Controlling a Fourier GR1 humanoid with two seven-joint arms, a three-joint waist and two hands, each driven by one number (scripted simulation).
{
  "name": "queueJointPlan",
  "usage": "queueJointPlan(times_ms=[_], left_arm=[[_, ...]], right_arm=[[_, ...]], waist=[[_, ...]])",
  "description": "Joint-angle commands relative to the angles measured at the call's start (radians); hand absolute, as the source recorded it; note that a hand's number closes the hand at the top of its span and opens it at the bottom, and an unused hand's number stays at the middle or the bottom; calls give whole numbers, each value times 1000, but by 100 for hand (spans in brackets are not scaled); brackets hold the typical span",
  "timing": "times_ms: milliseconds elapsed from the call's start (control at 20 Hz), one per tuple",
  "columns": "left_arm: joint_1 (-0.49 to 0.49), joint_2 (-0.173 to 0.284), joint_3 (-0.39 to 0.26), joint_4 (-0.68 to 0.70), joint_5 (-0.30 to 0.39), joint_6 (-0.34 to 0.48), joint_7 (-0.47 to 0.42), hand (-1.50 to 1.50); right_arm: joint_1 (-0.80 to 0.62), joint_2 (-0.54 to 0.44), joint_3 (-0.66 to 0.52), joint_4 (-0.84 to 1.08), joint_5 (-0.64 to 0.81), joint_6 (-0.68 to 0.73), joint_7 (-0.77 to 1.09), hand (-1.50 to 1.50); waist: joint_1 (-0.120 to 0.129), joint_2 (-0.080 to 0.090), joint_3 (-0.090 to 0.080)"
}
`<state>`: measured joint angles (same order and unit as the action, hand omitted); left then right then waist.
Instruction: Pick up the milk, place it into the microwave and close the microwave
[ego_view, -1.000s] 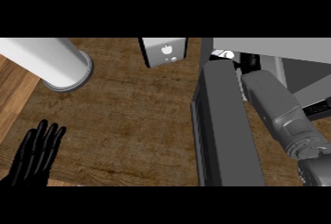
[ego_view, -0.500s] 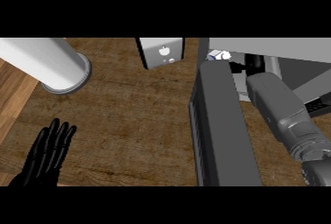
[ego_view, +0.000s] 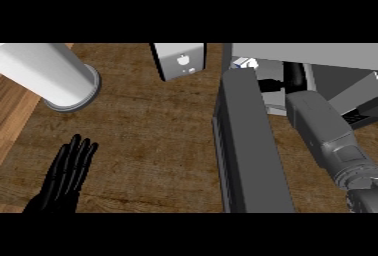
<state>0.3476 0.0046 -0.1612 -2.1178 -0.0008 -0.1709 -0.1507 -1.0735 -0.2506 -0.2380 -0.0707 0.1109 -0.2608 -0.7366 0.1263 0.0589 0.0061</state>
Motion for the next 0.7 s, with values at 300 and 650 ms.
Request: queueJointPlan(times_ms=[300,650], left_arm=[[-39,7,-50,51,-17,-3,28,-150],[-96,31,-67,156,-9,-55,16,-150]], right_arm=[[95,29,-32,-10,-33,154,-96,-150],[175,74,-38,-22,-43,239,-170,-150]], waist=[[-42,-18,-1],[-72,-33,-3]])
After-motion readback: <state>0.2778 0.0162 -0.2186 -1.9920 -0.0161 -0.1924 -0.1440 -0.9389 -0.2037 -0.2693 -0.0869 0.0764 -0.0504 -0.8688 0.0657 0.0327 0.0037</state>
